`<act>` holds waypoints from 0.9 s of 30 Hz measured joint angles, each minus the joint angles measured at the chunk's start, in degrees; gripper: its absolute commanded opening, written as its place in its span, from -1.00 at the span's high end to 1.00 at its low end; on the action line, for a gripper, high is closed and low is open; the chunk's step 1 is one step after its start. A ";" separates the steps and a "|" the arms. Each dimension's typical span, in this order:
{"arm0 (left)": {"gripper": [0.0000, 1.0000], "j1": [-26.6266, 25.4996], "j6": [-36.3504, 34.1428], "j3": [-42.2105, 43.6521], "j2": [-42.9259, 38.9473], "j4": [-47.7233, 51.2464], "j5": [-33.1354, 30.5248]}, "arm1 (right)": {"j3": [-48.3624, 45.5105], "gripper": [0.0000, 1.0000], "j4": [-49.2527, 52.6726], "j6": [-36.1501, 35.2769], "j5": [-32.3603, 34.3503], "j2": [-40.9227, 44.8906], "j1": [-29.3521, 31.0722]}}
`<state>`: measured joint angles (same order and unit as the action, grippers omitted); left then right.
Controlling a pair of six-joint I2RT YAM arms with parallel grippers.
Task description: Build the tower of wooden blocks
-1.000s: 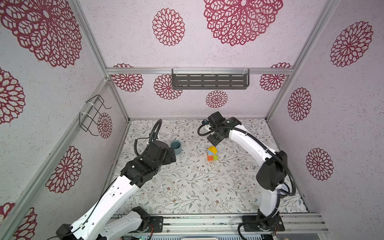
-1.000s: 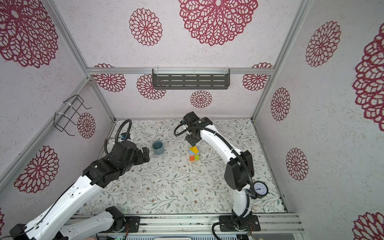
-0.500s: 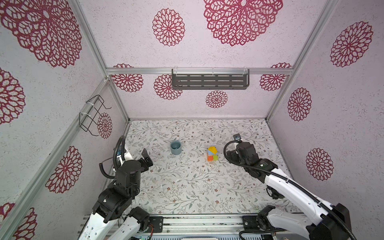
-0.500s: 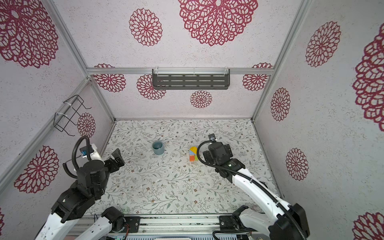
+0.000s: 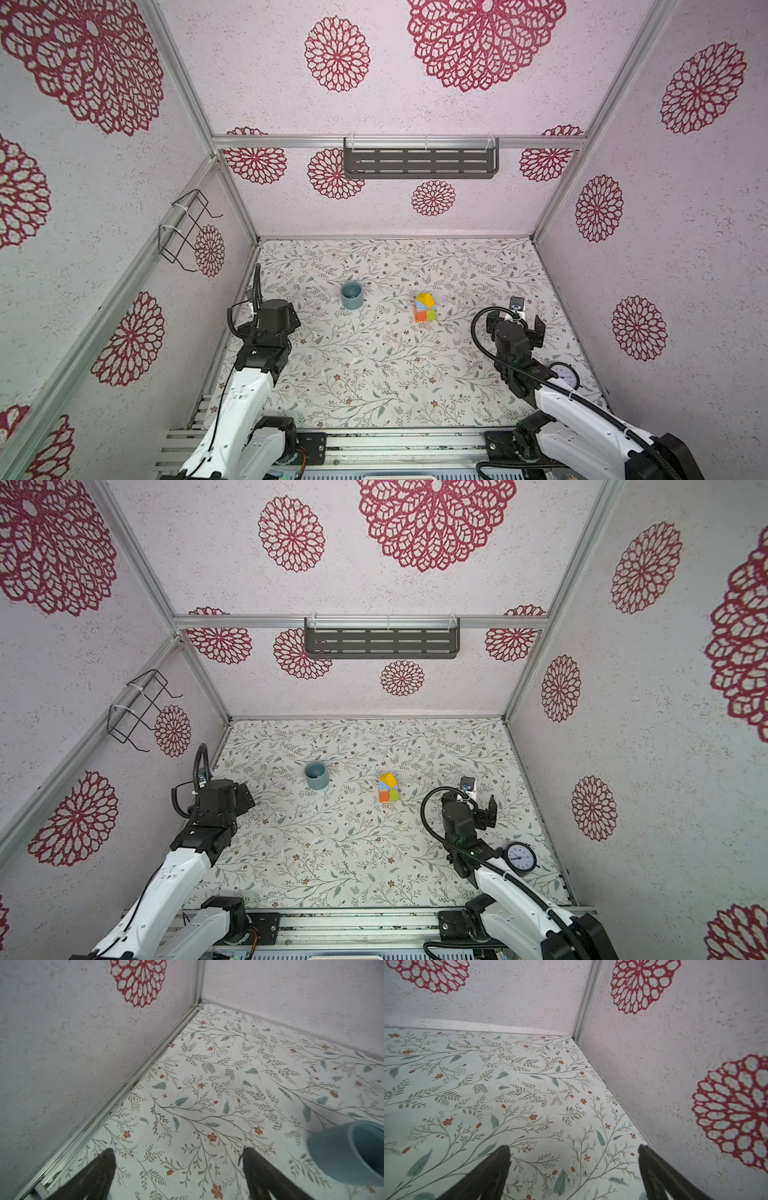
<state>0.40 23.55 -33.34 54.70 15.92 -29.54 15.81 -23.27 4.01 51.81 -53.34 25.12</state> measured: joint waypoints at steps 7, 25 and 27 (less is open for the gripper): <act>-0.95 6.10 -3.98 0.04 13.53 -10.78 4.79 | -3.52 -0.98 -15.26 -0.37 -0.98 -7.74 -6.32; -0.95 8.83 -8.15 8.55 28.13 -53.48 11.61 | -10.99 -0.98 -60.61 -7.69 -8.41 -35.56 -11.02; -0.95 8.87 -8.74 9.49 30.29 -57.24 13.81 | -11.67 -0.98 -63.36 -8.57 -11.52 -35.95 -11.45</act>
<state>9.28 14.81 -23.86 84.99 -41.32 -15.73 4.14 -86.63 -4.56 40.29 -89.30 13.67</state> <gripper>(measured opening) 0.974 0.989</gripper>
